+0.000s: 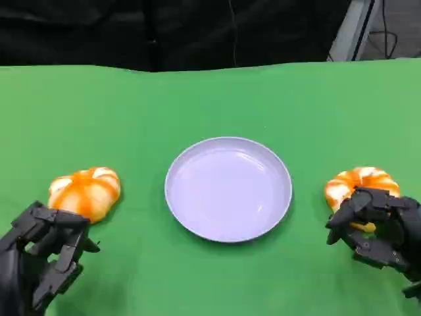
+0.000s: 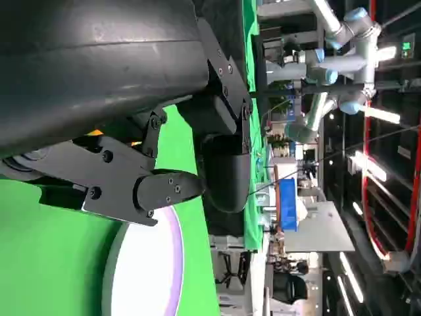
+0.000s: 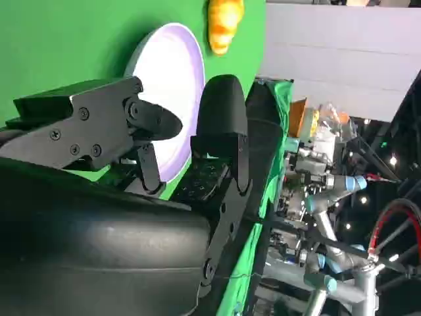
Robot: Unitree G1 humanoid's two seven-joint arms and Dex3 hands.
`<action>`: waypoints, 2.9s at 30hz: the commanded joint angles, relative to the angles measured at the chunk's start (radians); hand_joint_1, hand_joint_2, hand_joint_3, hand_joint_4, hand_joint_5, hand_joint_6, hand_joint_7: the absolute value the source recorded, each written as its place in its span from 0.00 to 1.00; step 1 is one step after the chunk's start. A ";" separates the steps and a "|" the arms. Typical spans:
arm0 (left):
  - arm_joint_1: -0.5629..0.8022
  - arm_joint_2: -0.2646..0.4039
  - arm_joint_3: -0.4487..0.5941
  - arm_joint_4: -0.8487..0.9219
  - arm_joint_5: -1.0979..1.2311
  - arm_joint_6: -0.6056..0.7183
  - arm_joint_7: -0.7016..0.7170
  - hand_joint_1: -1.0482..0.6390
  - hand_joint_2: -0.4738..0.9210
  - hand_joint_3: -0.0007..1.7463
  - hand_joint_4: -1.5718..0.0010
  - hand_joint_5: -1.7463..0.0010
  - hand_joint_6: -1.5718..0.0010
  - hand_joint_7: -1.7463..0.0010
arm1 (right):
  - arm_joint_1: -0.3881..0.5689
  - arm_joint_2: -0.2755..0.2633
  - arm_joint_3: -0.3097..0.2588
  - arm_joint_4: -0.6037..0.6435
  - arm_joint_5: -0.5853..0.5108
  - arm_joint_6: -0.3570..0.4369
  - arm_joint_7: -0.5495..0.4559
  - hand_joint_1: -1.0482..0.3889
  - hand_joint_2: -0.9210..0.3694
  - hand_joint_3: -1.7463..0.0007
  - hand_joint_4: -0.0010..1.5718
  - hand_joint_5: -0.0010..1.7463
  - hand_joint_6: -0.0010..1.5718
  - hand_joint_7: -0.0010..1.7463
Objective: Grasp the bread from the table and place it into the plate.
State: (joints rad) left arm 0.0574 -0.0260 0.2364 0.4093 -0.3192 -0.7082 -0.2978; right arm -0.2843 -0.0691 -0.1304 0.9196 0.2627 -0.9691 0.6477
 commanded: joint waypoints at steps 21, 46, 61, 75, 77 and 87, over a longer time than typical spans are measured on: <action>0.012 0.013 -0.003 -0.016 -0.013 -0.008 -0.033 0.55 1.00 0.24 0.53 0.13 0.49 0.38 | 0.004 -0.005 -0.012 -0.003 0.007 0.003 0.001 0.78 0.07 0.65 0.51 0.82 0.58 0.54; -0.105 0.073 -0.019 0.239 0.201 -0.287 0.036 0.46 1.00 0.07 0.42 0.96 0.49 1.00 | -0.002 -0.013 -0.022 -0.001 0.007 0.017 0.004 0.78 0.07 0.62 0.52 0.83 0.56 0.57; -0.138 0.139 -0.028 0.250 0.429 -0.300 0.246 0.38 1.00 0.07 0.47 1.00 0.59 1.00 | 0.001 -0.016 -0.027 -0.001 0.017 0.021 0.018 0.78 0.09 0.60 0.51 0.83 0.56 0.56; -0.155 0.219 -0.062 0.199 0.753 -0.211 0.541 0.36 1.00 0.07 0.51 1.00 0.60 1.00 | -0.003 -0.016 -0.041 0.004 0.024 0.037 0.034 0.78 0.07 0.62 0.52 0.83 0.56 0.57; -0.161 0.233 -0.077 0.194 0.807 -0.194 0.602 0.34 1.00 0.07 0.53 1.00 0.61 1.00 | -0.004 -0.018 -0.043 0.007 0.019 0.034 0.032 0.78 0.06 0.62 0.52 0.83 0.56 0.57; -0.178 0.303 -0.171 0.161 0.994 -0.068 0.822 0.31 1.00 0.07 0.58 1.00 0.63 1.00 | -0.005 -0.019 -0.050 0.014 0.021 0.027 0.046 0.78 0.06 0.62 0.52 0.84 0.55 0.59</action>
State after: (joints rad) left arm -0.1056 0.2379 0.0838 0.5884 0.6282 -0.8222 0.4606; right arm -0.2847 -0.0715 -0.1715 0.9237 0.2717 -0.9364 0.6910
